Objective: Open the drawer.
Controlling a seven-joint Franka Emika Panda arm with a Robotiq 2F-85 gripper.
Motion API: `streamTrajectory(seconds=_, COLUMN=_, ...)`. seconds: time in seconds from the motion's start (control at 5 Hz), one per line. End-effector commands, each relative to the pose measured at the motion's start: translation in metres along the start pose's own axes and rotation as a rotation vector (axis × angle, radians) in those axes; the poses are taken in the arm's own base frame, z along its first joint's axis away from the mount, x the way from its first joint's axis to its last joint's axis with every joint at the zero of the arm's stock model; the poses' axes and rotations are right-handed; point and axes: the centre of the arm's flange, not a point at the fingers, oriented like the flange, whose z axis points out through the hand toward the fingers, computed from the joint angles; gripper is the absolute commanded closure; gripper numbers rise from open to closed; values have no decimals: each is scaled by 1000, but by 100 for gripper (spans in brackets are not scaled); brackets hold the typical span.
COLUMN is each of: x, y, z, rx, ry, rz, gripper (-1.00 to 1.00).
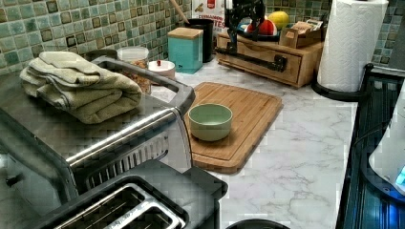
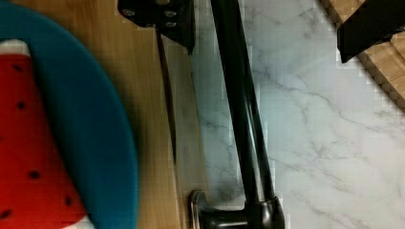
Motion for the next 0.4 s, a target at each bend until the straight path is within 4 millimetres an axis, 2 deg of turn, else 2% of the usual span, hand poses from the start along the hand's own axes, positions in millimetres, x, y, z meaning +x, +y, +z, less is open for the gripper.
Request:
streamTrajectory(seconds=0.2, x=11, y=-55, z=-31, rx=-122, ry=72, rz=-267, gripper=-100)
streamTrajectory(seconds=0.4, x=11, y=-49, z=-20, rx=-87, ry=93, rz=-277, gripper=-100)
